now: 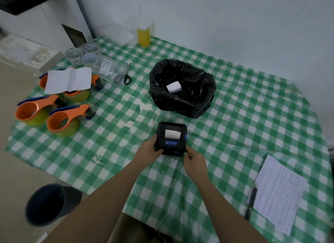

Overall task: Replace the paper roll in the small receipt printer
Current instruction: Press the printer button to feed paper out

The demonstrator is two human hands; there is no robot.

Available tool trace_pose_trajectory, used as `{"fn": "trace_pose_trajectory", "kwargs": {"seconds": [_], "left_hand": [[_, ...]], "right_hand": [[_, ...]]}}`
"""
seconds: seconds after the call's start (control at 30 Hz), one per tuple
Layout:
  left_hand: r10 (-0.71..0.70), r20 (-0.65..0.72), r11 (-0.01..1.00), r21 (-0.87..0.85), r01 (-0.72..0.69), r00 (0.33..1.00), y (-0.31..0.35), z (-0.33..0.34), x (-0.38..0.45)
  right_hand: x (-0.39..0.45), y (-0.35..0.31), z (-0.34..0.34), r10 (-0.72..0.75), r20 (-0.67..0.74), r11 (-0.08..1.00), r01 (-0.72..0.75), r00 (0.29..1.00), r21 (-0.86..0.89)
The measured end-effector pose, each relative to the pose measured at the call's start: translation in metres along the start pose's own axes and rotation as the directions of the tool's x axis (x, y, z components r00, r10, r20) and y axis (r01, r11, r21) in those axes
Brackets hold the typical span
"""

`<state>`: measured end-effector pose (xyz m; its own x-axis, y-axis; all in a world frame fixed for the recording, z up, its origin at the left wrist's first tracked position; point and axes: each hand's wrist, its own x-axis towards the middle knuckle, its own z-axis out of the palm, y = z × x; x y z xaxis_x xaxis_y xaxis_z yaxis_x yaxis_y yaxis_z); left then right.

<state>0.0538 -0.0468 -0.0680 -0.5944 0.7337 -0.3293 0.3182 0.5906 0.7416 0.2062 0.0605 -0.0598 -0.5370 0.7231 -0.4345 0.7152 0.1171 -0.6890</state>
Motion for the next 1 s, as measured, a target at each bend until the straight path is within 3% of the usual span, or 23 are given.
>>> {"fn": "trace_pose_trajectory", "kwargs": {"seconds": [1.0], "left_hand": [[-0.021, 0.031, 0.998, -0.052, 0.022, 0.999, 0.0041, -0.0056, -0.0034]], "right_hand": [[-0.0008, 0.003, 0.0006, 0.046, 0.012, 0.995, -0.046, 0.999, 0.086]]}}
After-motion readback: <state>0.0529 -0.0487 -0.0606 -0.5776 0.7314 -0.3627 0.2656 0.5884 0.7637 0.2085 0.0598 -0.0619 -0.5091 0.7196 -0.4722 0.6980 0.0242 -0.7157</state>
